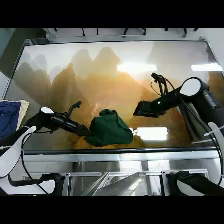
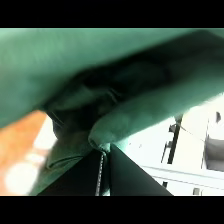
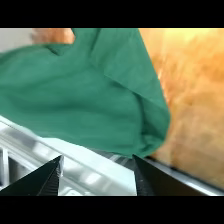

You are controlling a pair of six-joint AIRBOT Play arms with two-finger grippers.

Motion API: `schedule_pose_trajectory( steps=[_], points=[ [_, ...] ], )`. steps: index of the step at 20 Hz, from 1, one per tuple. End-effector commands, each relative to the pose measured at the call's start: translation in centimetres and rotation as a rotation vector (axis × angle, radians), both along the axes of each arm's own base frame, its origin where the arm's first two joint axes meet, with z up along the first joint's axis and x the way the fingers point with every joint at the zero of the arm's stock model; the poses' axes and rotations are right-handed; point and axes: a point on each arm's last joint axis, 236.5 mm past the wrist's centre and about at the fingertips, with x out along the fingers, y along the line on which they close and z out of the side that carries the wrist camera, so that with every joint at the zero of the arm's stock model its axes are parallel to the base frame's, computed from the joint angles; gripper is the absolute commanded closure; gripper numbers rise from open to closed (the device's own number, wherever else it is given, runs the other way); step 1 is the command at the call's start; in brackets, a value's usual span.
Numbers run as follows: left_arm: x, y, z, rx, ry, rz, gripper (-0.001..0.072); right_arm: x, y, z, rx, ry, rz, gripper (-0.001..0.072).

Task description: Fold the shirts.

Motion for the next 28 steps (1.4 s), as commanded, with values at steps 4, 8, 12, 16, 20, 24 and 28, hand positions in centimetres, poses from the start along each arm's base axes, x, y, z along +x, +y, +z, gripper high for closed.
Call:
schedule_pose_trajectory(
  steps=[4,8,12,16,20,24,28],
  points=[
    [-0.1,3.8,1.8,0.239,0.046,0.149,0.0692,-0.6,0.0,-10.3,-0.036,0.128,0.133,0.0004],
    [-0.6,5.2,2.2,0.34,0.066,0.2,0.0692,-1.7,2.1,-14.9,0.074,0.199,0.109,0.0005],
    [-0.6,5.2,3.1,0.337,0.026,0.206,0.0692,-2.7,5.3,-16.1,0.235,0.208,0.067,0.0005],
    [-0.6,5.1,3.1,0.342,0.056,0.229,0.0692,-4.8,8.1,-16.4,0.301,0.237,0.104,0.0023],
    [-0.9,5.3,3.2,0.35,0.077,0.224,0.0692,-4.3,7.9,-15.3,0.307,0.198,0.111,0.0691],
    [-1.0,7.5,5.2,0.471,0.095,0.192,0.0692,-2.9,5.1,-9.3,0.241,0.056,0.079,0.0692],
    [2.2,6.4,11.3,0.479,-0.07,0.189,0.0693,-1.5,3.0,3.7,0.182,-0.294,0.033,0.0693]
  ],
)
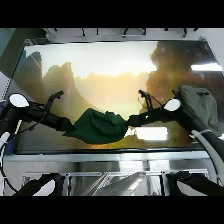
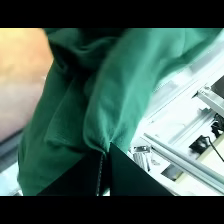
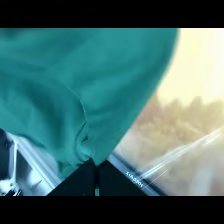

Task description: Fold the shirts.

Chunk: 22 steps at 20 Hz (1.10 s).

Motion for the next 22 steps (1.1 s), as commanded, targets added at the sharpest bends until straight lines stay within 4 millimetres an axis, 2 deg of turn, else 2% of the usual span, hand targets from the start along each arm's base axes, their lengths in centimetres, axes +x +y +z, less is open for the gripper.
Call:
schedule_pose_trajectory(
  steps=[1,3,5,7,10,12,13,15,16,17,19,22],
  points=[
    [1.3,-0.9,5.4,0.035,-0.106,-0.066,0.0692,0.6,-3.0,11.3,-0.048,-0.281,-0.128,0.0693],
    [1.0,-2.1,9.6,0.038,-0.173,-0.128,0.0692,0.3,-5.0,19.3,-0.048,-0.483,-0.207,0.0693],
    [-0.1,-2.9,13.8,0.049,-0.207,-0.145,0.0692,-1.2,-6.6,26.6,-0.031,-0.654,-0.258,0.0693],
    [0.2,-3.7,18.7,0.031,-0.33,-0.084,0.0692,-3.2,-7.8,31.7,-0.022,-0.755,-0.28,0.0693],
    [-0.7,-4.0,26.0,-0.011,-0.521,-0.011,0.0692,-6.0,-8.5,36.2,-0.01,-0.838,-0.261,0.0693],
    [-1.7,-3.9,28.9,-0.036,-0.587,0.039,0.0692,-6.9,-8.8,38.0,-0.008,-0.873,-0.259,0.0693],
    [-2.2,-3.8,29.6,-0.047,-0.6,0.05,0.0692,-6.8,-9.0,38.6,-0.011,-0.891,-0.267,0.0693],
    [-2.7,-3.8,29.2,-0.049,-0.582,0.056,0.0692,-5.4,-9.9,39.1,-0.056,-0.917,-0.3,0.0693],
    [-2.8,-3.9,27.9,-0.043,-0.535,0.053,0.0692,-4.2,-10.0,39.2,-0.083,-0.932,-0.303,0.0693],
    [-3.1,-4.3,25.9,-0.033,-0.47,0.035,0.0692,-2.8,-9.7,39.0,-0.099,-0.939,-0.291,0.0693],
    [-4.4,-5.4,21.2,-0.008,-0.317,-0.028,0.0692,0.8,-8.7,37.0,-0.123,-0.886,-0.277,0.0693],
    [-7.2,-6.9,12.8,0.037,-0.103,-0.185,0.0692,7.1,-6.1,31.3,-0.174,-0.769,-0.222,0.0692]
  ],
)
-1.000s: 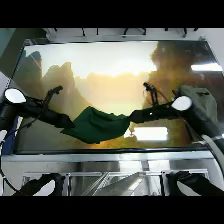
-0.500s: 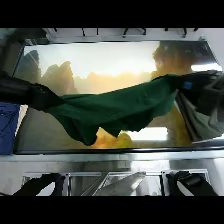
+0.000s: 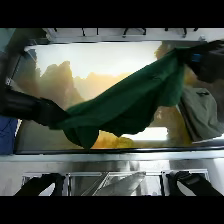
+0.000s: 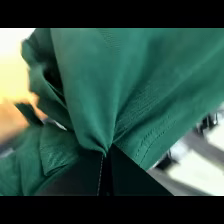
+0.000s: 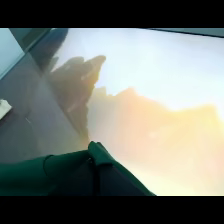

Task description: Fold the shirts.

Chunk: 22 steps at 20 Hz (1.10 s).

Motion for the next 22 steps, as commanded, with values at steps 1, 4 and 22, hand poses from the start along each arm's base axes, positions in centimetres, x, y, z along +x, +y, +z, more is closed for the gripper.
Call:
schedule_pose_trajectory(
  steps=[1,4,22],
  points=[
    [-2.9,-1.1,-8.7,0.061,0.186,-0.146,0.0692,6.7,2.8,-6.2,-0.063,0.119,0.024,0.0692],
    [-1.9,0.4,-15.6,0.073,0.274,-0.24,0.0692,12.4,7.8,-15.0,-0.116,0.241,0.086,0.0691],
    [16.6,11.8,-25.1,-0.248,0.396,0.238,0.0691,13.8,8.5,-26.1,-0.034,0.612,0.198,0.0005]
  ],
)
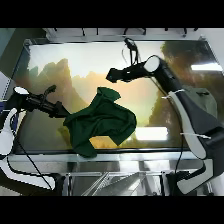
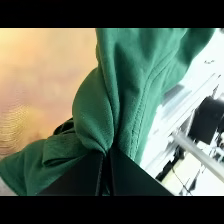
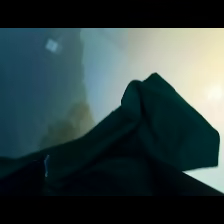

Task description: Fold the shirts.

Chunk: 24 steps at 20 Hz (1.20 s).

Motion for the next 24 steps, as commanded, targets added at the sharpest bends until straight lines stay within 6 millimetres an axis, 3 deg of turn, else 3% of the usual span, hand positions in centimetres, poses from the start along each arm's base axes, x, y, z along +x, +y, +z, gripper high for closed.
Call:
schedule_pose_trajectory(
  steps=[1,2,3,5,8,10,11,13,17,19,24],
  points=[
    [2.4,0.9,0.9,-0.017,-0.065,0.043,0.0627,-6.1,-7.5,0.7,-0.157,0.185,0.098,0.0006],
    [2.7,1.3,0.9,-0.008,-0.055,0.073,0.0264,-7.4,-10.0,0.7,-0.207,0.219,0.09,0.0006],
    [3.1,1.9,0.9,0.002,-0.025,0.127,0.0022,-8.4,-12.0,1.0,-0.217,0.227,0.068,0.0007],
    [3.6,3.9,1.1,0.009,-0.013,0.193,0.0036,-10.3,-13.7,1.7,-0.177,0.226,0.025,0.0007],
    [3.4,7.8,2.3,0.057,-0.027,0.292,0.0039,-14.3,-14.6,1.2,-0.158,0.234,-0.007,0.0007],
    [0.8,10.8,1.2,0.182,-0.013,0.325,0.0168,-16.5,-14.4,0.6,-0.129,0.227,-0.023,0.0007],
    [-0.9,11.1,0.8,0.191,0.016,0.347,0.0165,-17.1,-14.2,0.3,-0.109,0.22,-0.04,0.0006],
    [-4.4,8.9,0.5,0.111,0.083,0.393,0.0164,-17.8,-13.9,-0.2,-0.064,0.202,-0.069,0.0006],
    [-11.8,5.7,-3.4,0.125,0.217,0.366,0.0164,-17.5,-13.0,-0.5,0.011,0.18,-0.097,0.0006],
    [-13.2,5.1,-5.2,0.144,0.215,0.376,0.0164,-17.3,-12.6,0.0,0.038,0.175,-0.103,0.0007],
    [-13.7,4.2,-8.8,0.122,0.217,0.403,0.0165,-17.4,-11.4,1.2,0.117,0.187,-0.094,0.0006]
  ],
)
